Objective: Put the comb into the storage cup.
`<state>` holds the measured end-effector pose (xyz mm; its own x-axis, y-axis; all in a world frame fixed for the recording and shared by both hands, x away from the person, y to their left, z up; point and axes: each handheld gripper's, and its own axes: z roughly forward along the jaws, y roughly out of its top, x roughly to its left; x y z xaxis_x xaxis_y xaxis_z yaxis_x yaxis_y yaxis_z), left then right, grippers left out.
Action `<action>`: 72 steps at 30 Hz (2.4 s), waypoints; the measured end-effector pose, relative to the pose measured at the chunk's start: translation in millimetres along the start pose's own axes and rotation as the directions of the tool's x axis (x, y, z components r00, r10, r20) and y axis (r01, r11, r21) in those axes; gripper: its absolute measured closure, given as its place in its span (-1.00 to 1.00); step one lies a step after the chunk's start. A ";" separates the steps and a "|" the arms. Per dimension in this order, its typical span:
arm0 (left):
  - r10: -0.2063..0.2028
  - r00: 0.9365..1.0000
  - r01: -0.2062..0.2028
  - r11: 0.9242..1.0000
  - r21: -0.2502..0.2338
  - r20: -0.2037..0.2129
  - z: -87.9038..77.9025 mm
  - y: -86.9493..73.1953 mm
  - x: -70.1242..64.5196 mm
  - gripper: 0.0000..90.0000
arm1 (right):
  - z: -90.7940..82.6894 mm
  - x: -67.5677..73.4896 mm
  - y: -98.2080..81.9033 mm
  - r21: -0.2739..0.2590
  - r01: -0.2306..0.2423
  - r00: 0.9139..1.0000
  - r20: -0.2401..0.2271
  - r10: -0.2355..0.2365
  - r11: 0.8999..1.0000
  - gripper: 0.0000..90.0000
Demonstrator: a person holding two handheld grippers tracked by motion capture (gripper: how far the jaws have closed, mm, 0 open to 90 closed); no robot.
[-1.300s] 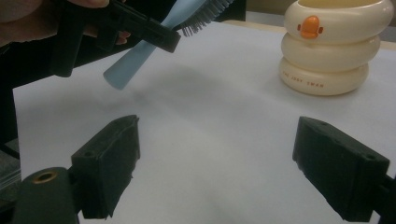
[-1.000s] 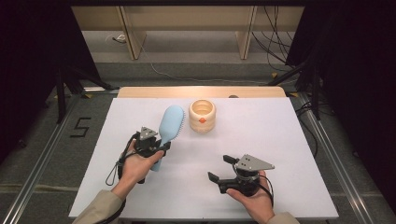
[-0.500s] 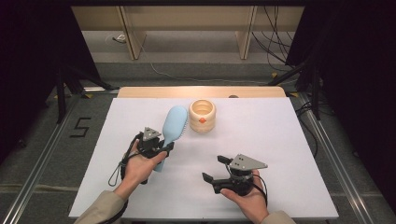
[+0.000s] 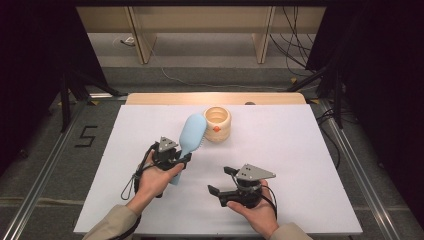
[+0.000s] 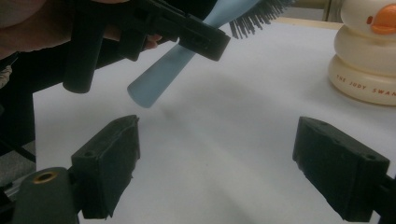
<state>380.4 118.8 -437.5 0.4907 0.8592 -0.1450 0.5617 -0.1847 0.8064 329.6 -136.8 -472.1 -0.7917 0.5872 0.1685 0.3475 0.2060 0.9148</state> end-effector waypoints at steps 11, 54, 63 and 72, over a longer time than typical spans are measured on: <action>0.013 0.999 -0.013 1.000 -0.006 0.033 4.6 5.2 -14.3 0.53 | 13.1 3.9 1.2 0.005 -0.019 0.999 -0.025 0.019 1.000 -0.65; 0.022 0.997 -0.020 0.999 -0.031 0.069 8.5 7.2 -34.7 0.53 | 53.6 14.9 8.0 0.028 -0.054 0.995 -0.079 0.056 0.998 -0.65; 0.022 0.997 -0.020 0.999 -0.030 0.072 9.5 6.1 -36.1 0.53 | 55.5 16.5 9.2 0.024 -0.054 0.995 -0.081 0.055 0.998 -0.65; 0.025 0.997 -0.022 0.999 -0.035 0.075 9.6 5.4 -38.2 0.53 | 59.4 19.0 8.1 0.034 -0.059 0.994 -0.087 0.062 0.998 -0.65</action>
<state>371.1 80.3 -433.1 0.5530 0.8162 -0.1675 0.5271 -0.1870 0.8290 347.2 -77.4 -483.3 -0.8093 0.5286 0.2563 0.4106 0.1970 0.8903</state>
